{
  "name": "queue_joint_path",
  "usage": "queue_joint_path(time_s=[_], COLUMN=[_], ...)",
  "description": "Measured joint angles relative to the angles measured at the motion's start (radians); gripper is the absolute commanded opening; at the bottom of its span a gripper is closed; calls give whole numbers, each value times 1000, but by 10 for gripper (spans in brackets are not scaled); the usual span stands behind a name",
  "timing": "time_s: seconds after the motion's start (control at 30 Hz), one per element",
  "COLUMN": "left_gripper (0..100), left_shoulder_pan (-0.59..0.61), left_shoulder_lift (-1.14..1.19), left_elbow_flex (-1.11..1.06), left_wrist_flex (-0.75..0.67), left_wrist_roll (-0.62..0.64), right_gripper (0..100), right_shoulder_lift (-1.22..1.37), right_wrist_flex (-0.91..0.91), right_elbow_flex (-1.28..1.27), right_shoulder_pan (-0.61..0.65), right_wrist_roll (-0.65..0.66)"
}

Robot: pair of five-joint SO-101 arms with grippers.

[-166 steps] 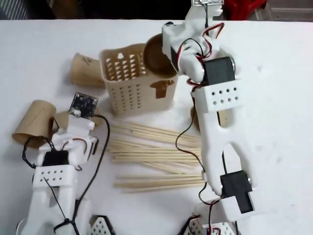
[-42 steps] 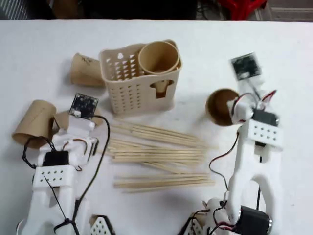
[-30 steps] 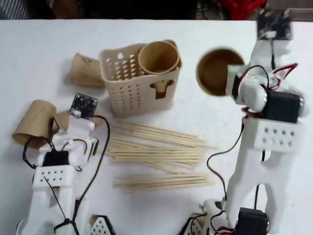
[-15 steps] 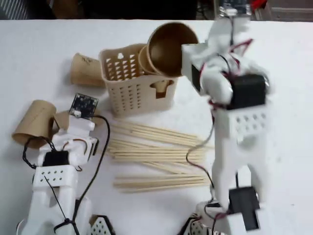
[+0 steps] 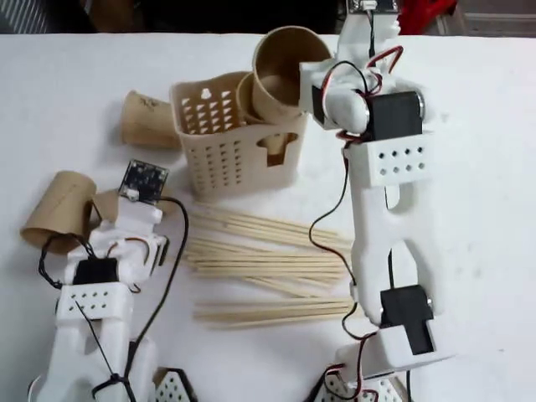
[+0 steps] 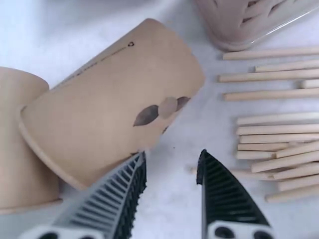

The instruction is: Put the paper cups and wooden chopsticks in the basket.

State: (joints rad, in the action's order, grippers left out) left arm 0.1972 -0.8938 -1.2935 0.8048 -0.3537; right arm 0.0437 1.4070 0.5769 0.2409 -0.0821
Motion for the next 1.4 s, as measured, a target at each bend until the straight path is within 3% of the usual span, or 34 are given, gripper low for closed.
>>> queue_joint_path(time_s=[0.37, 1.4], left_gripper=[177, 177], left_shoulder_pan=[0, 0], left_shoulder_lift=[0, 0], left_elbow_flex=[0, 0], left_wrist_flex=[0, 0], left_wrist_roll=[0, 0], right_gripper=[19, 18], right_shoulder_lift=[12, -52], right_wrist_flex=[-49, -153], right_elbow_flex=[5, -38], right_shoulder_pan=[71, 75], right_wrist_roll=[0, 0])
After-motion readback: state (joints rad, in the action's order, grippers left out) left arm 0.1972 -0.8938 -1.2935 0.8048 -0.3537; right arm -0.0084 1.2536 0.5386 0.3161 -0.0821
